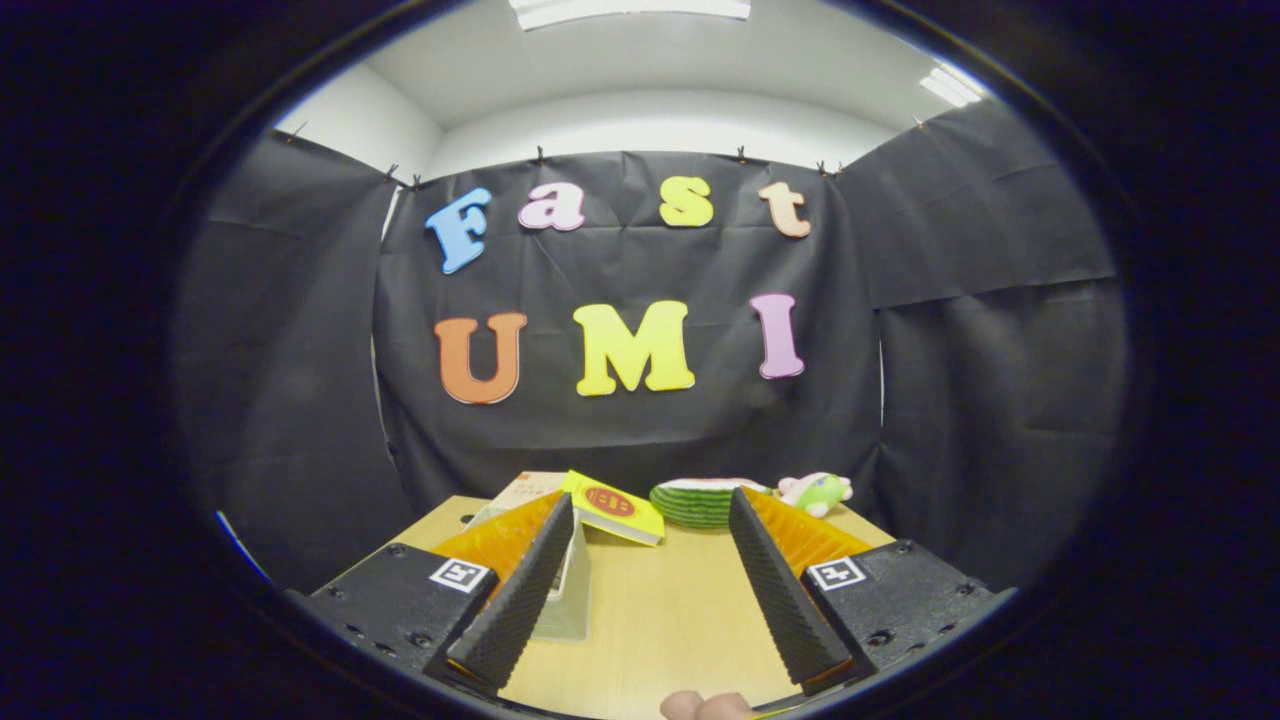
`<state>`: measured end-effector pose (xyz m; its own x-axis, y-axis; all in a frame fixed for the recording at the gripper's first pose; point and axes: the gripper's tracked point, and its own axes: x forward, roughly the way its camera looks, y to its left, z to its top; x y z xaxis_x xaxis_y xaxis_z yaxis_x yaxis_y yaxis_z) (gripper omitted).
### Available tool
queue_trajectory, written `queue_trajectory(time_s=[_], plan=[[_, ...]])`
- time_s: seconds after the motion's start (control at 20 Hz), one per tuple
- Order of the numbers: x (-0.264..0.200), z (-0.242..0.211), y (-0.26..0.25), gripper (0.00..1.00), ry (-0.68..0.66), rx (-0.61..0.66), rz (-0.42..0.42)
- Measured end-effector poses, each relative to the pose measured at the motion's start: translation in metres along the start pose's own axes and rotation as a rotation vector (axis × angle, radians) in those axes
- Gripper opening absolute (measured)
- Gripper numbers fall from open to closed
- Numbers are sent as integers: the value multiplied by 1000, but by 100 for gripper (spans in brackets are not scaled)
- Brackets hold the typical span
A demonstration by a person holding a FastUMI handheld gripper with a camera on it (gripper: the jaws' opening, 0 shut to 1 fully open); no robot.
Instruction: Open the storage box then place both shoes into the box .Put the left shoe in first, then the right shoe, with the right side of both shoes facing outward in a uniform manner.
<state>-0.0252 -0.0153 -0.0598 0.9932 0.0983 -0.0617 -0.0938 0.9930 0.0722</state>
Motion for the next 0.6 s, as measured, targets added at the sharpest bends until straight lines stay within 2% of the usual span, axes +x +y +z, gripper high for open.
queue_trajectory(time_s=[0.35,0.6], plan=[[-11,-16,9,100,-8,-50,43],[-22,-12,-5,100,-34,-14,29]])
